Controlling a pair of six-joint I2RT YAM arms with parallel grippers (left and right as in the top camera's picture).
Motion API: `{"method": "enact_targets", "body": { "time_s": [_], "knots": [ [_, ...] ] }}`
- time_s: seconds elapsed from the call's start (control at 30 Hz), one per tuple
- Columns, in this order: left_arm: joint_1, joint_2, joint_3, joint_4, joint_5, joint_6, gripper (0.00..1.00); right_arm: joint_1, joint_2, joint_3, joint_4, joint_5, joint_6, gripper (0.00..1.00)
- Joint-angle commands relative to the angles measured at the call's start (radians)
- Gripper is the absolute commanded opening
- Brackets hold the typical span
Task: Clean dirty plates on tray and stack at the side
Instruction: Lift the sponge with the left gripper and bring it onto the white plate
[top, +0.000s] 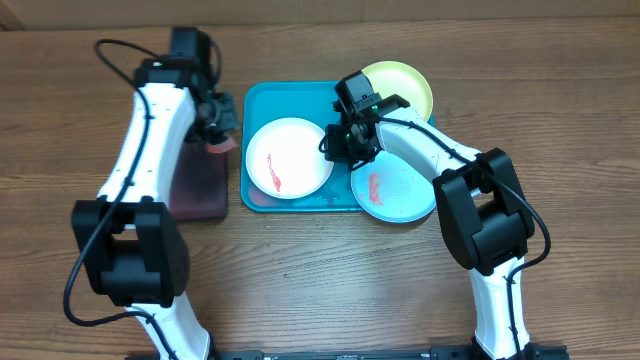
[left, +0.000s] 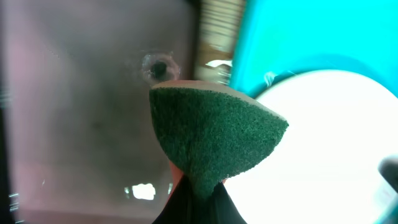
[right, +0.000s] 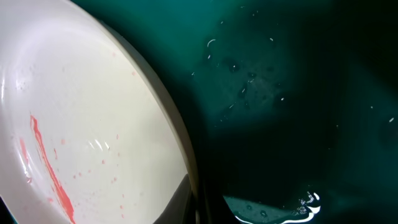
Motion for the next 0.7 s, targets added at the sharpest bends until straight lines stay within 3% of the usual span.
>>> {"method": "enact_targets", "body": {
  "time_s": [0.0,0.2,0.3,0.5,0.67],
  "knots": [
    [-0.071,0.006,-0.006,0.010,0.050,0.004,0.04,-0.016,0.012,-0.011,0.000,-0.025,0.103,0.04],
    [-0.150,0.006,-0.125,0.101,-0.006,-0.083,0.04,-0.016,0.012,-0.011,0.007,-0.025,0.221,0.04],
    [-0.168,0.007,-0.195,0.172,-0.050,-0.125,0.04,-0.016,0.012,-0.011,0.006,-0.025,0.220,0.04],
    [-0.173,0.007,-0.360,0.451,-0.055,-0.127,0.04,-0.016,0.012,-0.011,0.006,-0.025,0.220,0.04],
    [-0.173,0.007,-0.430,0.555,-0.100,-0.143,0.04,-0.016,0.012,-0.011,0.006,-0.025,0.219,0.04]
  ]
}}
